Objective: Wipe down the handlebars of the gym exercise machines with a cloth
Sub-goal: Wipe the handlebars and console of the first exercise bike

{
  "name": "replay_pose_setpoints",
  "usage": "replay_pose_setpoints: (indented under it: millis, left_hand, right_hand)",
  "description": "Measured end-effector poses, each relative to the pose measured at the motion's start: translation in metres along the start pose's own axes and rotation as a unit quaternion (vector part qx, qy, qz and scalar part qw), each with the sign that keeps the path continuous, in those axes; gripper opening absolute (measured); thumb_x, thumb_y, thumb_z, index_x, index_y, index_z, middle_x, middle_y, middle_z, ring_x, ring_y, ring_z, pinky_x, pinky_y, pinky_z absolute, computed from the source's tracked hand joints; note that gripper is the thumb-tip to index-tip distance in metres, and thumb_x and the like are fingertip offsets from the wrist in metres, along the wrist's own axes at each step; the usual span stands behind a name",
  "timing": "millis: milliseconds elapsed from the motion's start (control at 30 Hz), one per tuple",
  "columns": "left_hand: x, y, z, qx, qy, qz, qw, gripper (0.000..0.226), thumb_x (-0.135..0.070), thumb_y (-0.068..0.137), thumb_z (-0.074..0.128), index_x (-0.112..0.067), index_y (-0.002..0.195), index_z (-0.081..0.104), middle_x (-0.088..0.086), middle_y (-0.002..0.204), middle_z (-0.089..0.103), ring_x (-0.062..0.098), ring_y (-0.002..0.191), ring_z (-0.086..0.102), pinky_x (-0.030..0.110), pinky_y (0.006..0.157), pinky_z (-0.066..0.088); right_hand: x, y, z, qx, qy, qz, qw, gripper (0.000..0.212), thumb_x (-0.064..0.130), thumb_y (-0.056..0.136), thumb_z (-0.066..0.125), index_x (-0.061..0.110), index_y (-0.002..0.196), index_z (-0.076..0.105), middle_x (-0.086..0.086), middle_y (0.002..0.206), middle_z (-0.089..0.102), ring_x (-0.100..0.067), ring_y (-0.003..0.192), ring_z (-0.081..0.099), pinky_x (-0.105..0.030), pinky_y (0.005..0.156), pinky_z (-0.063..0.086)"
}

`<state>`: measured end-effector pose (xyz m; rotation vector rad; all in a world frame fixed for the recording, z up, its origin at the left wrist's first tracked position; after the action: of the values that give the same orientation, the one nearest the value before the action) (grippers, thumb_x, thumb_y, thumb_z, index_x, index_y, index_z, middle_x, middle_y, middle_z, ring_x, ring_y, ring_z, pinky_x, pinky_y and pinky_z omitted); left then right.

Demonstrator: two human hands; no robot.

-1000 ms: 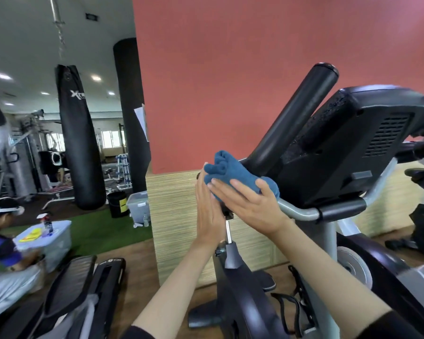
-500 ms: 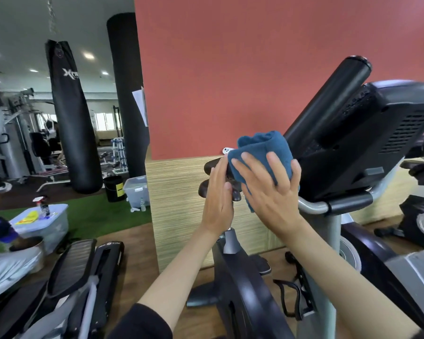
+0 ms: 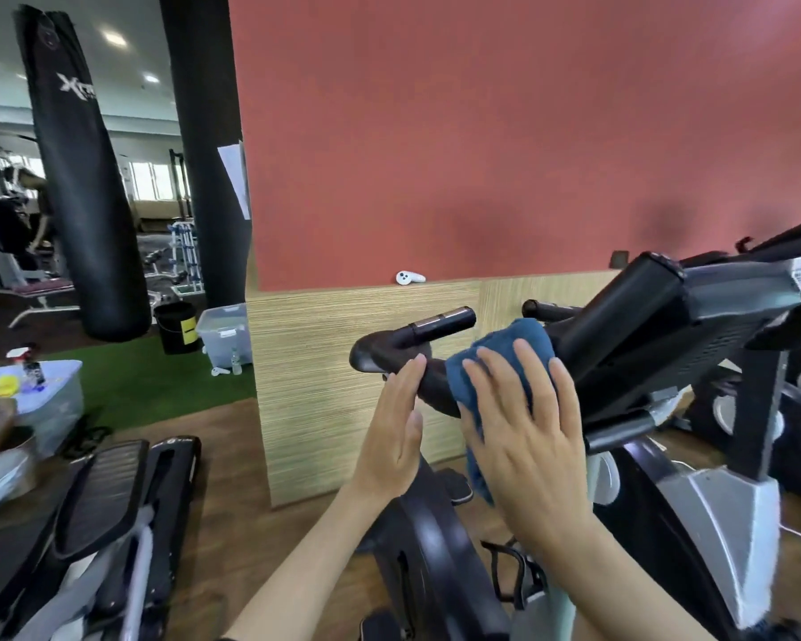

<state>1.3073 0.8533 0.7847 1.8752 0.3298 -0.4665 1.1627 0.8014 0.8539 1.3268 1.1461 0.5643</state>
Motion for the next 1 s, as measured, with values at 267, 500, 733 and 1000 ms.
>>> replay_pose_setpoints:
  millis: [267, 500, 733, 1000]
  left_hand:
    - [0.005, 0.005, -0.005, 0.070, -0.028, 0.040, 0.996, 0.050, -0.041, 0.103, 0.017, -0.023, 0.150, 0.016, -0.016, 0.156, 0.019, 0.017, 0.144, 0.023, 0.063, 0.110, 0.025]
    - [0.015, 0.011, -0.007, 0.136, -0.017, 0.091, 0.986, 0.051, -0.032, 0.103, 0.020, -0.008, 0.147, 0.025, 0.002, 0.153, 0.030, 0.017, 0.144, 0.025, 0.038, 0.120, 0.010]
    - [0.040, 0.027, -0.011, 0.120, -0.012, 0.057, 0.991, 0.049, -0.020, 0.098, 0.027, -0.008, 0.145, 0.030, -0.002, 0.148, 0.034, 0.004, 0.142, 0.025, 0.029, 0.120, 0.007]
    - [0.058, 0.035, -0.010, 0.115, -0.011, 0.045, 0.992, 0.049, -0.024, 0.099, 0.025, -0.009, 0.144, 0.035, -0.007, 0.146, 0.035, 0.000, 0.141, 0.023, 0.032, 0.121, 0.007]
  right_hand:
    - [0.023, 0.010, 0.019, 0.112, -0.109, 0.080, 0.984, 0.030, 0.018, 0.084, 0.067, 0.009, 0.112, 0.062, -0.010, 0.117, 0.063, -0.030, 0.123, 0.041, -0.042, 0.114, 0.016]
    - [0.022, 0.008, 0.015, 0.243, -0.091, -0.004, 0.966, 0.056, 0.045, 0.095, 0.038, 0.004, 0.130, 0.054, -0.020, 0.148, 0.040, -0.038, 0.135, 0.034, -0.049, 0.113, 0.022]
    - [0.024, 0.002, 0.027, 0.225, -0.205, -0.089, 0.948, 0.048, 0.041, 0.098, 0.042, 0.006, 0.128, 0.055, -0.022, 0.128, 0.056, -0.040, 0.123, 0.041, -0.052, 0.109, 0.027]
    - [0.044, 0.029, 0.046, 0.165, -0.220, 0.017, 0.961, 0.037, 0.038, 0.100, 0.042, 0.008, 0.098, 0.063, -0.010, 0.088, 0.063, -0.028, 0.072, 0.057, -0.044, 0.078, 0.048]
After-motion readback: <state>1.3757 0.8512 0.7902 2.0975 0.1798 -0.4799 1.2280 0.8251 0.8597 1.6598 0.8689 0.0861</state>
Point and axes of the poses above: each hand's wrist, its own y-axis towards the middle knuckle, its own z-axis out of the palm, x = y × z, the point moved 9 cm from there along y, towards the middle knuckle
